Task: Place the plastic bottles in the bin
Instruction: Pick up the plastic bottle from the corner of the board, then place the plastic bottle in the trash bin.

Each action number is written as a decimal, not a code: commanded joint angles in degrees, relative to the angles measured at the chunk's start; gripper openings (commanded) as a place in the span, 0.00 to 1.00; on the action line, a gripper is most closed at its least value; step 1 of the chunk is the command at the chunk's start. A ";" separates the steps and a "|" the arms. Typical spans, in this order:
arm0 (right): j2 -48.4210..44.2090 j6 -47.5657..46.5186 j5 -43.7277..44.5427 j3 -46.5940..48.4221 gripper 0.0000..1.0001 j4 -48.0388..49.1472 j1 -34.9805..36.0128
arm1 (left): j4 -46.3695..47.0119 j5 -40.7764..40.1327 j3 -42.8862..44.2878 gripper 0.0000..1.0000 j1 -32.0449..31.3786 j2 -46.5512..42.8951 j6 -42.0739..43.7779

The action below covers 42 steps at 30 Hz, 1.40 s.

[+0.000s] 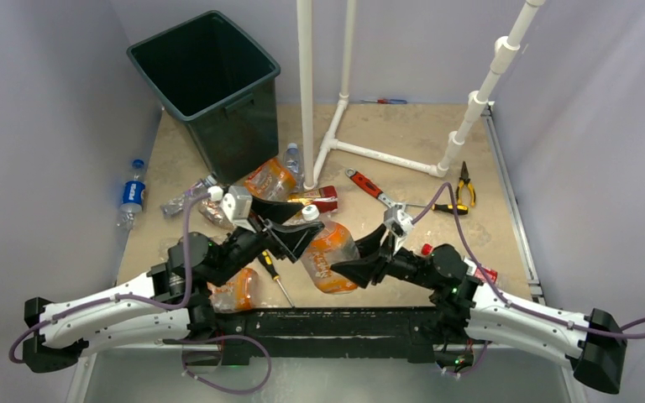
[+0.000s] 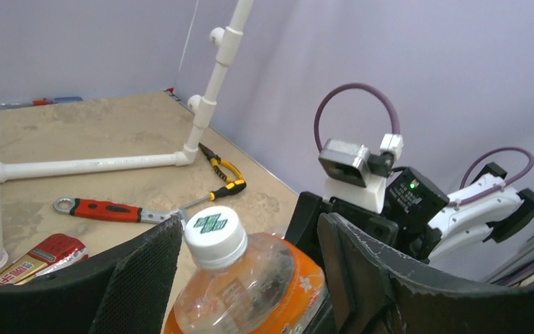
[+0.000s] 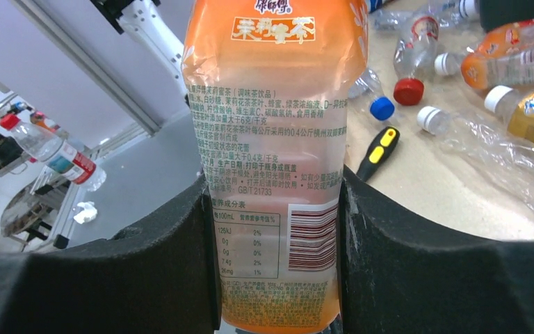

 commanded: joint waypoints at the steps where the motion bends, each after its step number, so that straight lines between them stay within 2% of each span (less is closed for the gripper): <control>1: -2.90 1.37 -1.09 -1.41 0.29 8.40 0.29 | 1.78 3.68 1.88 0.71 0.06 1.10 1.22; 5: -6.46 1.40 -0.23 -2.95 0.28 8.91 0.24 | 1.92 4.48 1.82 0.73 0.07 1.83 0.57; 8: -7.71 1.43 -0.08 -3.77 0.27 9.03 0.24 | 2.62 5.64 1.93 0.79 0.13 2.75 -0.07; 15: -6.77 1.83 -1.14 -4.39 0.26 9.99 0.26 | 5.28 8.90 3.76 0.85 0.13 6.15 -0.28; 20: -6.39 2.35 -1.69 -4.42 0.25 10.64 0.31 | 7.23 12.61 4.70 0.66 0.07 8.48 0.51; 27: -6.12 2.62 -1.80 -5.43 0.24 10.80 0.25 | 9.50 12.79 4.71 0.48 0.12 8.19 0.45; 30: -5.58 2.62 -1.53 -5.81 0.24 10.82 0.32 | 9.70 13.17 5.09 0.34 0.07 8.37 0.52; 40: -4.11 2.38 -2.01 -6.38 0.24 10.97 0.31 | 10.71 15.03 5.90 0.29 0.07 9.55 0.49; 41: -3.98 2.36 -2.27 -6.14 0.24 10.72 0.32 | 10.96 15.25 5.96 0.23 0.06 9.61 0.52; 42: -3.73 2.47 -2.62 -5.84 0.26 10.28 0.30 | 10.96 15.35 6.01 0.11 0.07 9.65 0.57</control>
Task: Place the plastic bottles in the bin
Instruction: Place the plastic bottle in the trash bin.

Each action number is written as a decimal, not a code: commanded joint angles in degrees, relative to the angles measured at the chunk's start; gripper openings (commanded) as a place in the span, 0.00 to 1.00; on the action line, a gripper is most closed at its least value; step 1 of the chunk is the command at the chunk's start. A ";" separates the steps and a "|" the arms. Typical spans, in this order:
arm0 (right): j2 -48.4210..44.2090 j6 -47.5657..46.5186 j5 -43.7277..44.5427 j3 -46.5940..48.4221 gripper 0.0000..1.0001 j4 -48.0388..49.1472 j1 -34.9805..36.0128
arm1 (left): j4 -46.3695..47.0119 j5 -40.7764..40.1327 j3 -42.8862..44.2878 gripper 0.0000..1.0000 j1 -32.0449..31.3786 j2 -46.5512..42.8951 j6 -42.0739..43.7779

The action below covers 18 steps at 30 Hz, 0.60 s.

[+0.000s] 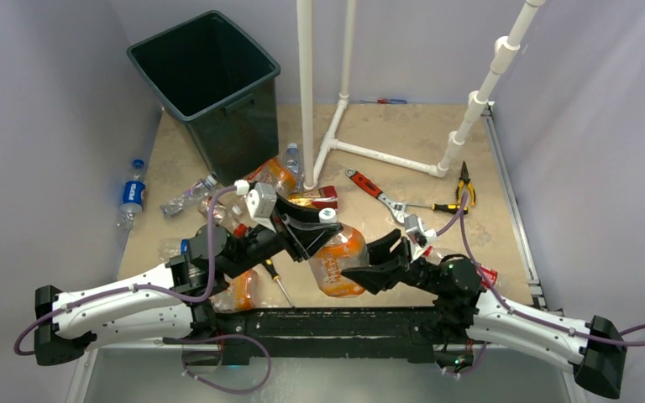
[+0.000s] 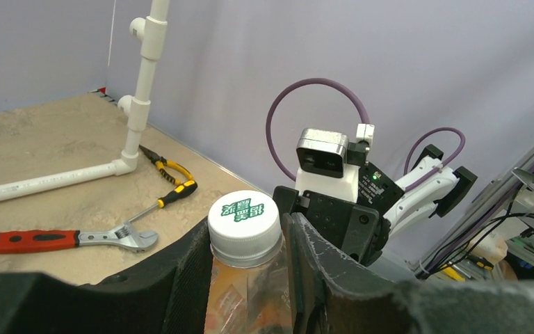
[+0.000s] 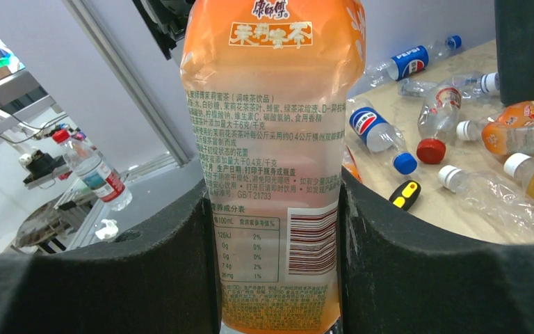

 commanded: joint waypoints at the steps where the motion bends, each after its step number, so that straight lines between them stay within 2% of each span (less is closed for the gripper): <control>1: 1.87 0.76 -1.10 0.66 0.31 -3.23 0.15 | 4.20 3.32 3.09 0.00 -0.20 0.32 0.93; 4: 3.82 1.77 -1.60 3.31 0.66 -7.20 0.13 | 2.67 2.05 3.73 0.00 -0.20 0.40 1.32; 6: 5.05 2.56 -1.76 4.95 0.84 -9.51 0.13 | 0.49 -0.13 4.80 0.00 -0.18 0.43 1.91; 7: 5.44 2.82 -2.11 5.57 0.97 -9.99 0.16 | -0.79 -1.44 5.66 0.00 -0.21 0.40 2.42; 14: 2.31 2.12 -0.67 9.75 0.99 -16.48 0.11 | -10.50 -10.26 13.73 0.00 -0.22 -0.52 9.08; 18: -0.98 0.43 0.18 12.53 0.99 -21.50 0.10 | -16.53 -20.42 19.79 0.00 -0.19 -0.70 15.02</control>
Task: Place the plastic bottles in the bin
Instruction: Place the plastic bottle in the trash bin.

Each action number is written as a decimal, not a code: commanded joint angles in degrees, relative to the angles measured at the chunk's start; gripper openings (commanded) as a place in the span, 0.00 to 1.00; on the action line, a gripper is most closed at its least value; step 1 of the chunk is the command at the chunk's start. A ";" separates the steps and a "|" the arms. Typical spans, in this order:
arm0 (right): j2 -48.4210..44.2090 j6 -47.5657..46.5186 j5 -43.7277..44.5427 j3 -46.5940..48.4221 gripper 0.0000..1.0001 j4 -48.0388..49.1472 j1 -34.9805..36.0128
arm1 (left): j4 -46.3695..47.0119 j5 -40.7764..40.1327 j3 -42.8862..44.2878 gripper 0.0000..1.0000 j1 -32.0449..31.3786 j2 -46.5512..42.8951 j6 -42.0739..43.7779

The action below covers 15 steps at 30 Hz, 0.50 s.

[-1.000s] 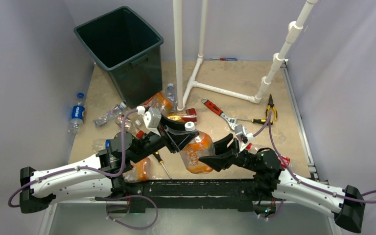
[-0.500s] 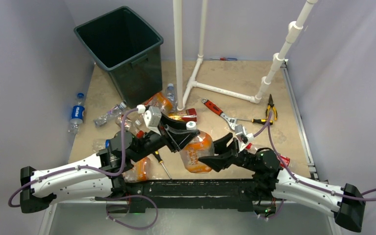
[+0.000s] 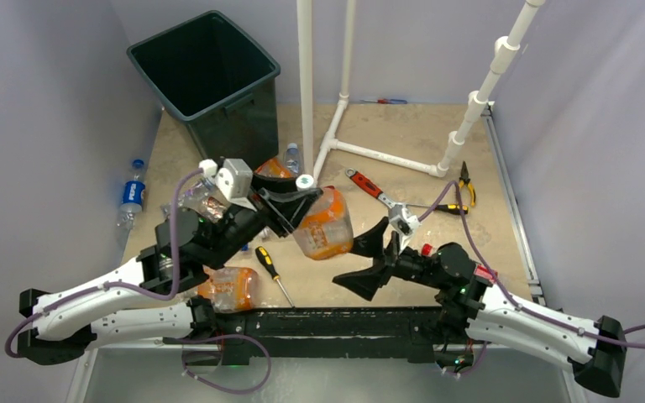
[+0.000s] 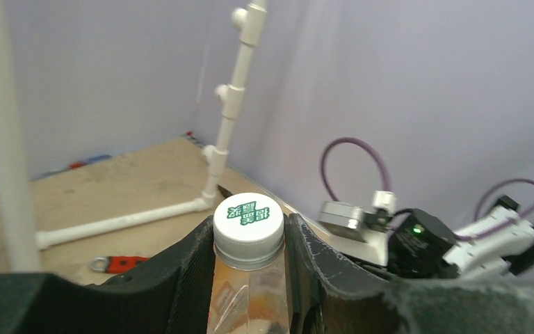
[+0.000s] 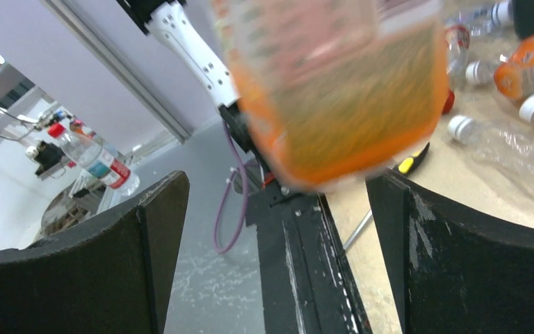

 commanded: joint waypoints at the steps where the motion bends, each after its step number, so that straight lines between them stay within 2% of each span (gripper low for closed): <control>1: -3.76 -2.05 1.42 5.59 0.99 -5.82 0.09 | -6.61 -14.43 8.13 0.00 -0.09 -1.25 9.28; 6: -7.50 -2.01 6.00 5.88 0.99 -9.44 0.13 | -3.39 -31.05 13.11 0.00 -0.09 -2.97 20.52; 10: -9.39 -0.79 9.64 2.90 0.99 -8.46 0.11 | 0.48 -42.64 18.74 0.00 -0.09 -0.26 31.81; 13: -9.14 -0.28 12.72 1.68 0.99 -8.40 0.09 | 7.91 -45.42 21.60 0.00 -0.09 3.24 42.68; 15: -8.34 -0.20 14.69 1.34 0.99 -8.57 0.08 | 18.48 -45.53 22.14 0.00 -0.08 5.52 53.43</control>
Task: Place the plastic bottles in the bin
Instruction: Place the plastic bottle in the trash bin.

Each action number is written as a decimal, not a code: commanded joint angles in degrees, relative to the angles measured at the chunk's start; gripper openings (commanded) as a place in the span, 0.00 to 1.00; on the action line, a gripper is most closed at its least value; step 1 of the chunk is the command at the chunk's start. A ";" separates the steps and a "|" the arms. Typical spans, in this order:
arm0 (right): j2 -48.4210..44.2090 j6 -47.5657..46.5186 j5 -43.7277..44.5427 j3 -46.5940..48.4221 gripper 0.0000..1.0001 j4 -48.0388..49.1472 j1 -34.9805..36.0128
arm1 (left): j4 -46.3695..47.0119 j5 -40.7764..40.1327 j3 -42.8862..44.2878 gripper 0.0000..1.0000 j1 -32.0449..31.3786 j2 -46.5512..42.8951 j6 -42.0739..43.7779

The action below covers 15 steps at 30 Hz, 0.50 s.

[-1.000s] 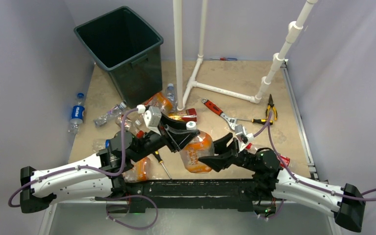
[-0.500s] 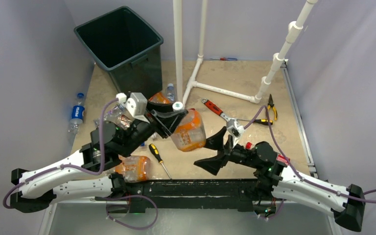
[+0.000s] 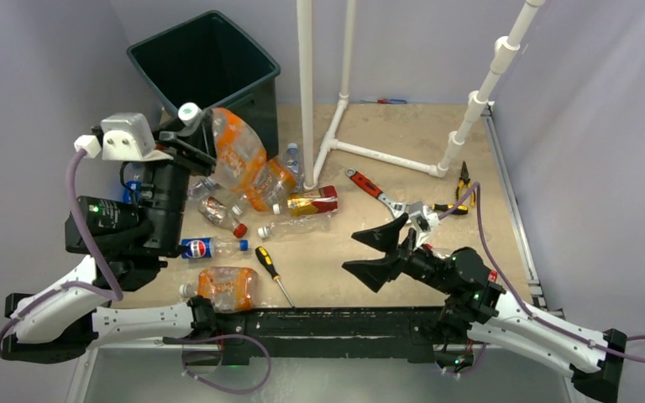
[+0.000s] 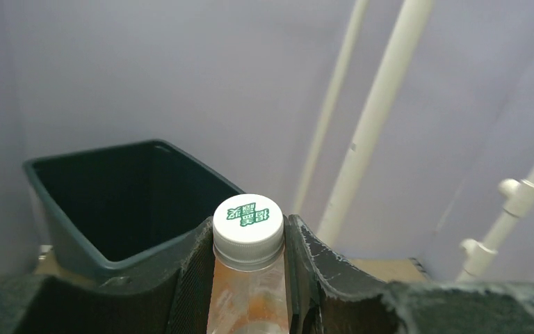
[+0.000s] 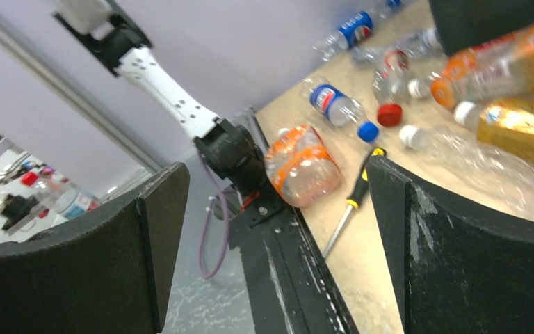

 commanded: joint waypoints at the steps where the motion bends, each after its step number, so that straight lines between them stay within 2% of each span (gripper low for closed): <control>1: 1.29 0.61 6.31 -1.23 0.99 -0.55 0.08 | 21.38 -6.19 2.60 0.00 -0.09 5.76 26.41; 6: 3.61 1.22 6.23 -3.79 0.99 3.42 0.08 | 45.70 0.73 1.77 0.00 0.29 13.11 46.56; 8: 4.49 2.22 5.45 -5.09 0.99 5.06 0.08 | 45.27 2.36 5.57 0.00 2.28 16.44 47.02; 10: 5.07 3.36 4.89 -6.07 0.99 5.97 0.08 | 35.08 4.31 12.88 0.00 8.51 20.73 37.99; 13: 5.57 4.05 3.51 -6.39 0.99 5.48 0.08 | 13.52 11.27 23.35 0.00 25.55 26.15 15.05; 15: 5.38 4.40 3.09 -6.16 0.98 4.00 0.09 | 8.38 13.21 27.63 0.00 30.23 30.23 9.08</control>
